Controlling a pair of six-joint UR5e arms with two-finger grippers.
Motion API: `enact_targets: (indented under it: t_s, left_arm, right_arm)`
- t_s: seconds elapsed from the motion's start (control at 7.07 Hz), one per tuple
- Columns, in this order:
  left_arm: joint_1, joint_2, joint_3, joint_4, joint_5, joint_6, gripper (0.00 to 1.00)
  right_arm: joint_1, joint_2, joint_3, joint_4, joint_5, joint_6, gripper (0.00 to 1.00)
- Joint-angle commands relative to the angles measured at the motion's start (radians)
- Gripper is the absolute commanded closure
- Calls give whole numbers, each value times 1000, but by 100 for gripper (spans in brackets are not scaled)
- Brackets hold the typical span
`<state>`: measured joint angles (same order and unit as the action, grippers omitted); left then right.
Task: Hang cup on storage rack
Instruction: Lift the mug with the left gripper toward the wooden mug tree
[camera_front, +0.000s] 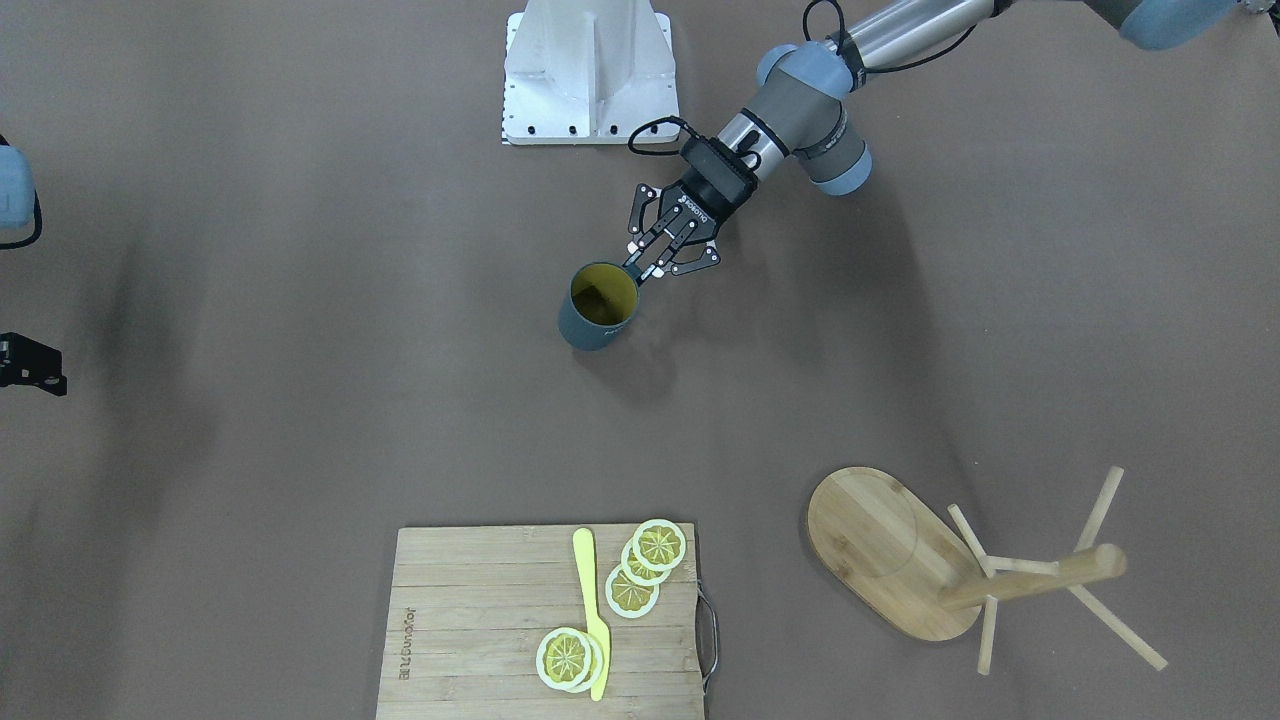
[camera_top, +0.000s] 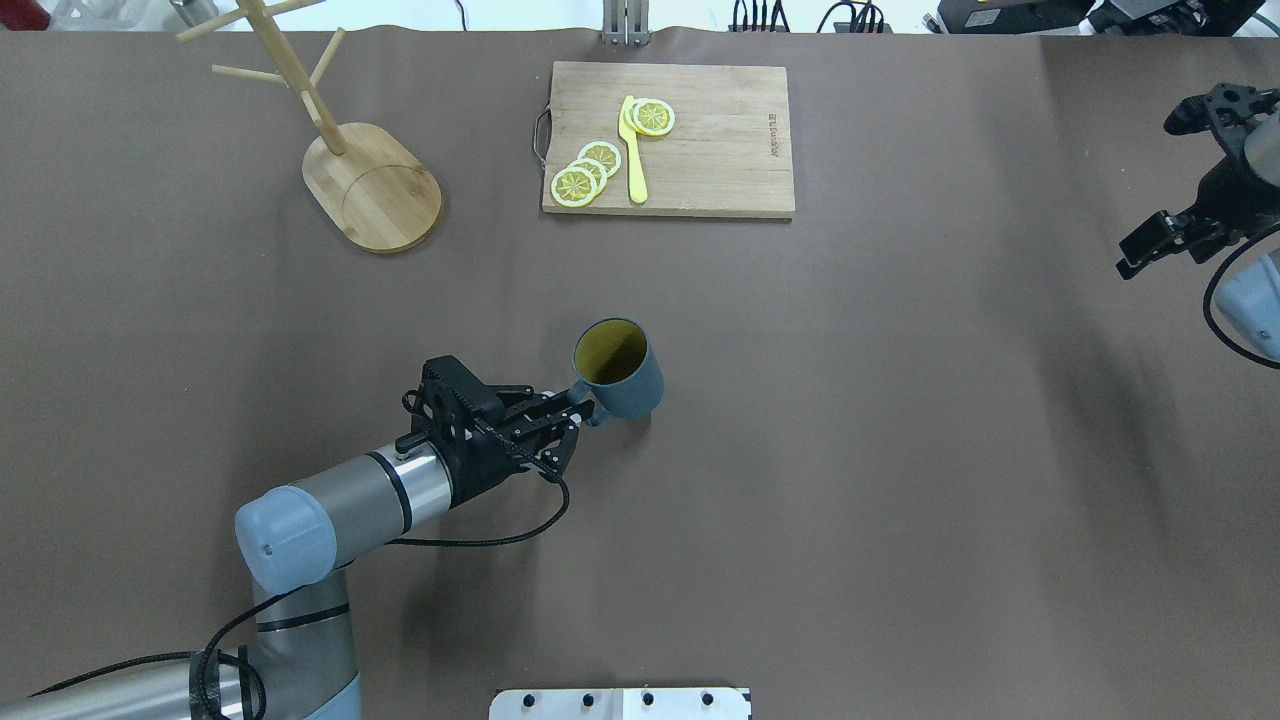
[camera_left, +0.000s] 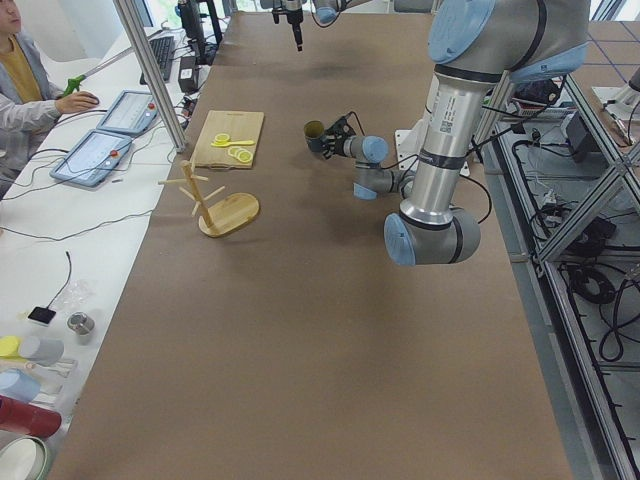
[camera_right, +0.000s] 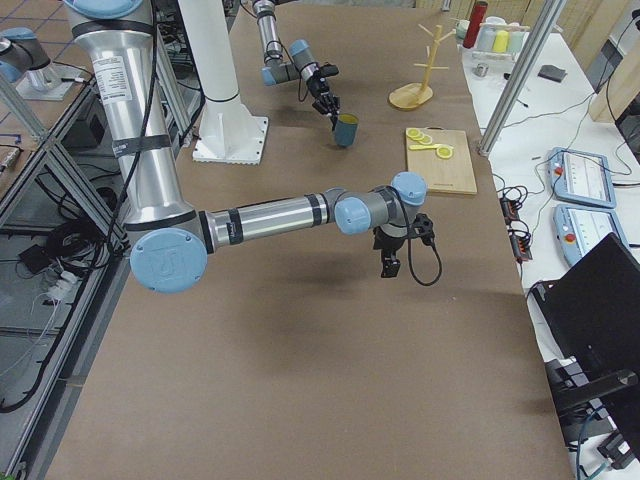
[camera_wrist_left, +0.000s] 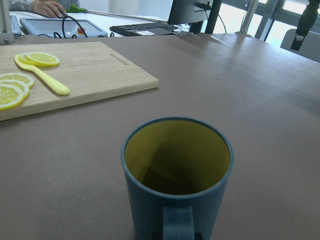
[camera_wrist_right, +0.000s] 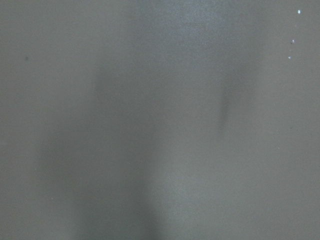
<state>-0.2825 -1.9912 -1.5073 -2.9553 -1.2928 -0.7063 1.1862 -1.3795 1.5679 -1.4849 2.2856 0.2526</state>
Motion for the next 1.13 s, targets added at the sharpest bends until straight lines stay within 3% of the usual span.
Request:
enact_targets:
  t_s: [0.0, 0.42, 0.85, 0.99]
  left_arm:
    - [-13, 8, -36, -48, -5, -71, 100]
    - [-90, 11, -34, -186, -8, -363, 100]
    - [-342, 34, -25, -186, -323, -647, 100]
    - [-395, 35, -8, -183, -359, -791, 100]
  right_arm:
    - [3, -1, 0, 0, -2, 1, 0]
    - [9, -1, 3, 0, -3, 1, 0]
    - [21, -4, 12, 0, -2, 1, 0]
    - [41, -9, 3, -3, 2, 2, 0]
